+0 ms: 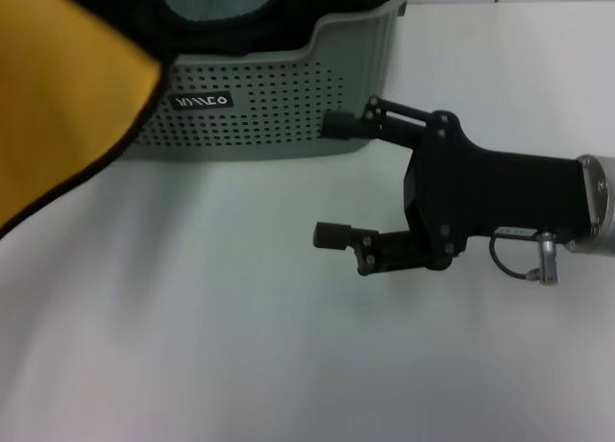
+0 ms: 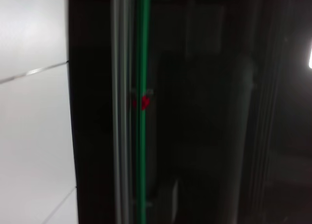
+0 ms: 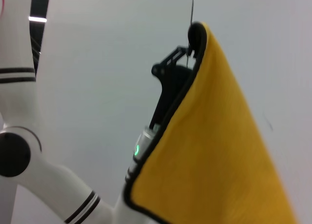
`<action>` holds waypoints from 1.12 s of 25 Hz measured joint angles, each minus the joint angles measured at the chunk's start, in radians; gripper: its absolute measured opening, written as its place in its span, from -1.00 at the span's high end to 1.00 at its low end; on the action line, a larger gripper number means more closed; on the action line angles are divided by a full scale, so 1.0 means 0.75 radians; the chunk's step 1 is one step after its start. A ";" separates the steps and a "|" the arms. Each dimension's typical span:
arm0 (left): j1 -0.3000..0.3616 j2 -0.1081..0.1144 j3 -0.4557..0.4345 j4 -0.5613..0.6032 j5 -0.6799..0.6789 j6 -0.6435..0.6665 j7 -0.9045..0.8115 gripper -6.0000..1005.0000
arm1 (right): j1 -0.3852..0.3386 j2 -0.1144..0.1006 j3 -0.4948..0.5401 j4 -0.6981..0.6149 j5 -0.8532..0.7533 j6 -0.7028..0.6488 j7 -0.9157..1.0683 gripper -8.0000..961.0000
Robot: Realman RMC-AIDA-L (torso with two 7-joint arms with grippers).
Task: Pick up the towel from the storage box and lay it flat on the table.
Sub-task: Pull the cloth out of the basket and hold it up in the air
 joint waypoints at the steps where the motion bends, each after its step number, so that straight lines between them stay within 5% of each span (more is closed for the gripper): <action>1: -0.002 0.001 0.014 -0.023 -0.005 -0.002 0.048 0.88 | 0.001 0.000 -0.006 -0.004 0.012 -0.001 -0.004 -0.81; 9: -0.159 0.004 0.025 -0.380 -0.005 -0.005 0.218 0.87 | 0.029 0.000 -0.161 0.000 0.176 -0.131 -0.117 -0.81; 18: -0.182 -0.004 0.092 -0.409 0.013 -0.005 0.356 0.86 | 0.087 0.000 -0.513 -0.005 0.493 -0.461 -0.272 -0.81; 22: -0.177 -0.004 0.100 -0.406 0.013 -0.005 0.365 0.86 | 0.108 0.000 -0.566 -0.006 0.561 -0.543 -0.277 -0.81; 28: -0.191 -0.003 0.108 -0.422 0.013 -0.005 0.384 0.85 | 0.148 0.000 -0.666 -0.016 0.601 -0.584 -0.281 -0.45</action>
